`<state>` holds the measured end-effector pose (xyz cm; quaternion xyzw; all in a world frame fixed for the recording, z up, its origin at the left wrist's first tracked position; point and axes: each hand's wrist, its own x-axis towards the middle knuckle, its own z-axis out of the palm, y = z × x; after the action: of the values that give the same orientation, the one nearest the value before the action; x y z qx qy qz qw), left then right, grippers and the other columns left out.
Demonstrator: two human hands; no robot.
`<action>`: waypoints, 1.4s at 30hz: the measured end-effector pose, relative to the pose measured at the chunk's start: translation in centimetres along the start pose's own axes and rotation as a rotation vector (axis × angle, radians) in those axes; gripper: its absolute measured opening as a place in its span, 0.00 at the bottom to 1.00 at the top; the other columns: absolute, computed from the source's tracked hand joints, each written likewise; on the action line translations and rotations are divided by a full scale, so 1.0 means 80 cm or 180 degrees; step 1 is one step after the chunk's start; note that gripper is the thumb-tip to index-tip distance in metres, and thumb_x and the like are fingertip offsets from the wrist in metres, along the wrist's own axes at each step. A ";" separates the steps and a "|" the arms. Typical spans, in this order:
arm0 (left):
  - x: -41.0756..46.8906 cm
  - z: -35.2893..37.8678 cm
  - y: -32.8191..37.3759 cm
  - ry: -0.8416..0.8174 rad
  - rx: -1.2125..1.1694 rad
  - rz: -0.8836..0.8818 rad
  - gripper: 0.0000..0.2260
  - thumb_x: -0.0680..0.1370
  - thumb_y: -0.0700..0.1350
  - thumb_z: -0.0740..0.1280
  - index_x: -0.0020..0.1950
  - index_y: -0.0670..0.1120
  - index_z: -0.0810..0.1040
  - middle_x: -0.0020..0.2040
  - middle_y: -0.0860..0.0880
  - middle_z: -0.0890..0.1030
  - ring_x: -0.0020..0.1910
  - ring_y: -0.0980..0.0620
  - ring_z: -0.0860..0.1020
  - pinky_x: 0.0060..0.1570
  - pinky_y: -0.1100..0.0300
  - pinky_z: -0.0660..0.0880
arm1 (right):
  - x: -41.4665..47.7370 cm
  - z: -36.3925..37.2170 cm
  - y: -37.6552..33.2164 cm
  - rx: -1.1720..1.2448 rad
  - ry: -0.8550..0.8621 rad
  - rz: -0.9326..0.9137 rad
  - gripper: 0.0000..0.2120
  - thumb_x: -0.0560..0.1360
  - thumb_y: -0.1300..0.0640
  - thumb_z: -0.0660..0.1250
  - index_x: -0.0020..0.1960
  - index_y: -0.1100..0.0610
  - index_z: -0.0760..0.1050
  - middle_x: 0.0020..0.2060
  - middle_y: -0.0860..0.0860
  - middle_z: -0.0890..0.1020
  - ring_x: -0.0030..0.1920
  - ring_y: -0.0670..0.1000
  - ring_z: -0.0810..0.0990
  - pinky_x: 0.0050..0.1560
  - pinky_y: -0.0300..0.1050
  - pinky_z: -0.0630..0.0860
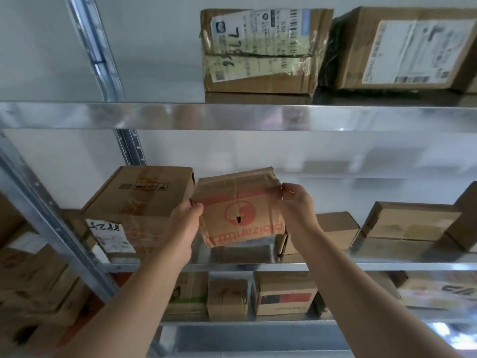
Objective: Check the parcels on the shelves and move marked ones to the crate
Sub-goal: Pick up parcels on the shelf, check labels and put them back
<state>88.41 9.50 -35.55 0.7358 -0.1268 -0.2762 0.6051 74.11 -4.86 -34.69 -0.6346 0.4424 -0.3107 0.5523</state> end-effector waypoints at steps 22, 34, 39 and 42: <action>-0.067 -0.087 0.049 -0.1357 -0.1637 0.0422 0.20 0.76 0.37 0.66 0.65 0.54 0.78 0.42 0.48 0.81 0.36 0.53 0.79 0.40 0.53 0.75 | -0.118 -0.047 -0.047 0.1303 -0.0335 -0.0204 0.24 0.81 0.61 0.67 0.72 0.42 0.74 0.57 0.55 0.84 0.57 0.59 0.83 0.41 0.53 0.82; -0.068 -0.075 0.035 -0.1708 -0.1598 0.0023 0.48 0.53 0.56 0.86 0.69 0.44 0.75 0.66 0.39 0.79 0.64 0.38 0.78 0.53 0.39 0.79 | -0.107 -0.035 -0.043 0.0858 0.0193 -0.0189 0.23 0.75 0.60 0.75 0.67 0.54 0.70 0.58 0.56 0.81 0.55 0.57 0.82 0.56 0.61 0.81; -0.071 -0.071 0.034 -0.1585 -0.1444 0.0178 0.53 0.48 0.58 0.86 0.70 0.47 0.74 0.60 0.44 0.83 0.61 0.41 0.80 0.48 0.44 0.81 | -0.104 -0.018 -0.043 0.0544 0.0012 -0.0323 0.18 0.79 0.55 0.71 0.66 0.54 0.71 0.50 0.51 0.78 0.52 0.55 0.80 0.49 0.53 0.80; -0.075 -0.069 0.035 -0.1687 -0.1263 0.0230 0.49 0.48 0.59 0.86 0.67 0.46 0.77 0.56 0.45 0.85 0.59 0.43 0.81 0.44 0.50 0.81 | -0.110 -0.005 -0.041 0.0565 -0.0215 -0.0316 0.18 0.80 0.48 0.68 0.68 0.50 0.69 0.57 0.51 0.77 0.54 0.52 0.79 0.41 0.43 0.74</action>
<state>87.06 16.51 -30.73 0.5012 -0.2496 -0.4556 0.6920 70.82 2.94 -30.57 -0.6144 0.3623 -0.3541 0.6049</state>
